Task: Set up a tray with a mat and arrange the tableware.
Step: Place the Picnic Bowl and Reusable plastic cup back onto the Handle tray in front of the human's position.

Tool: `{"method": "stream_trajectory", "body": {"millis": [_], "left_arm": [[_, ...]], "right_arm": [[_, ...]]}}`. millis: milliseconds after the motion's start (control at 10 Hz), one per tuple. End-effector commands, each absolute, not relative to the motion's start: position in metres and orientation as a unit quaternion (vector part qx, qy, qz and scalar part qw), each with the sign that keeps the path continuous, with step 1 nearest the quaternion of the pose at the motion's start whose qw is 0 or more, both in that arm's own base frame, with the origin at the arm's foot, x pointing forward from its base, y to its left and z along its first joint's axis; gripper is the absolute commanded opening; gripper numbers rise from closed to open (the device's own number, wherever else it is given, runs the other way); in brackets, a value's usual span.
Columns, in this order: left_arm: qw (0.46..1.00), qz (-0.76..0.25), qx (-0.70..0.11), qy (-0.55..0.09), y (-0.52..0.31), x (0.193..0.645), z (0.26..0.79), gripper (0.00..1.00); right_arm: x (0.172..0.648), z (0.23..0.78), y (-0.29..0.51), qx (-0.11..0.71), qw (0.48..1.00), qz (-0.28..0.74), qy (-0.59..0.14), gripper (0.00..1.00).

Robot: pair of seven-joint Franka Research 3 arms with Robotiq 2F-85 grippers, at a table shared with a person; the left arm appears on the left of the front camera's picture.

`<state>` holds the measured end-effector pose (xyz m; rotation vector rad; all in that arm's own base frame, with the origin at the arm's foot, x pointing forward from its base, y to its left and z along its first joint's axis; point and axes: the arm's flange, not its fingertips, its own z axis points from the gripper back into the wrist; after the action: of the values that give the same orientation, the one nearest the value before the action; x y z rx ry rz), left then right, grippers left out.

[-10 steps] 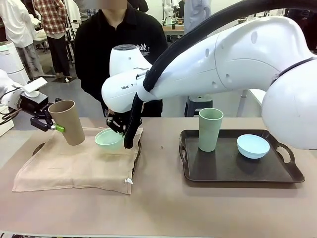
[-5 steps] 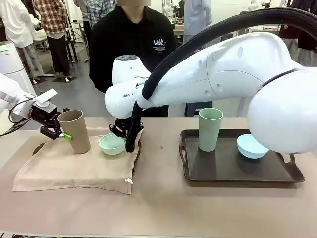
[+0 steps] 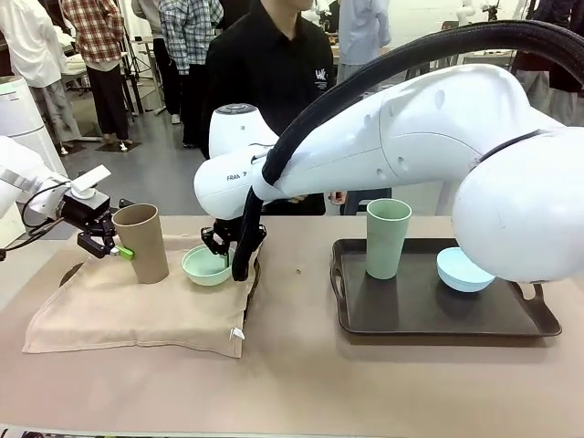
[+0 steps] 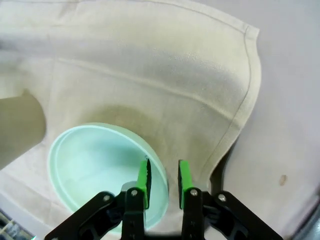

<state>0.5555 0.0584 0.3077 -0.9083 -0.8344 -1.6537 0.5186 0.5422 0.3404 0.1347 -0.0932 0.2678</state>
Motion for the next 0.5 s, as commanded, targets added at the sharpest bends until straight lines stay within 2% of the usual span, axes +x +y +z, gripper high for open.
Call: {"method": "stream_trajectory", "body": {"millis": [0,400], "left_arm": [[0.527,-0.691,-0.371,-0.328,0.063,0.553,0.317,1.00],[0.579,-0.697,-0.327,-0.269,0.078,0.551,0.326,1.00]], "right_arm": [[0.508,0.372,0.544,0.059,0.988,0.133,-0.054,0.27],[0.479,0.432,0.532,0.055,0.984,0.138,-0.102,0.27]]}}
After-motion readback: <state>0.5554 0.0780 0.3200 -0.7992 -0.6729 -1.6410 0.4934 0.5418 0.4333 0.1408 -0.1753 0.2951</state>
